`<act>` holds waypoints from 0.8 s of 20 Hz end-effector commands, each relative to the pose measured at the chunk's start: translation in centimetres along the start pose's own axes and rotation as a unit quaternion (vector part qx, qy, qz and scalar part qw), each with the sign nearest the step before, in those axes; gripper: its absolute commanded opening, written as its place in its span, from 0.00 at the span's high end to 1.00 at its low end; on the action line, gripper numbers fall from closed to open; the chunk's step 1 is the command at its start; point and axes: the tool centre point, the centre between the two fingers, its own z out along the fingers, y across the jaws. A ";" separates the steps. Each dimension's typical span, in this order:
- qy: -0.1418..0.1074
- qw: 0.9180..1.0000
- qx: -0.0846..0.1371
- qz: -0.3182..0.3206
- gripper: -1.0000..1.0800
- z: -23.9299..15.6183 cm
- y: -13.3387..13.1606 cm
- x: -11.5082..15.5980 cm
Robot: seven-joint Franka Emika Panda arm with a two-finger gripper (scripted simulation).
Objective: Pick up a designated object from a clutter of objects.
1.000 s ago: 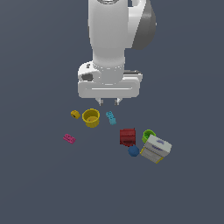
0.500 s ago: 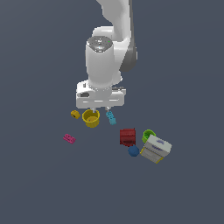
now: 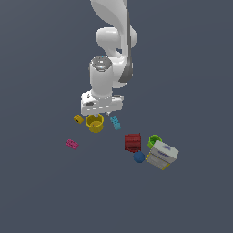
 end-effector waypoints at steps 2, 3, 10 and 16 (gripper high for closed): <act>-0.002 1.000 0.000 -0.014 0.38 1.4 -0.2 -1.4; -0.003 1.000 0.000 -0.017 0.38 1.7 -0.3 -1.6; -0.005 1.000 0.001 -0.023 0.38 2.3 -0.4 -2.3; -0.005 1.000 0.001 -0.024 0.38 3.2 -0.4 -2.4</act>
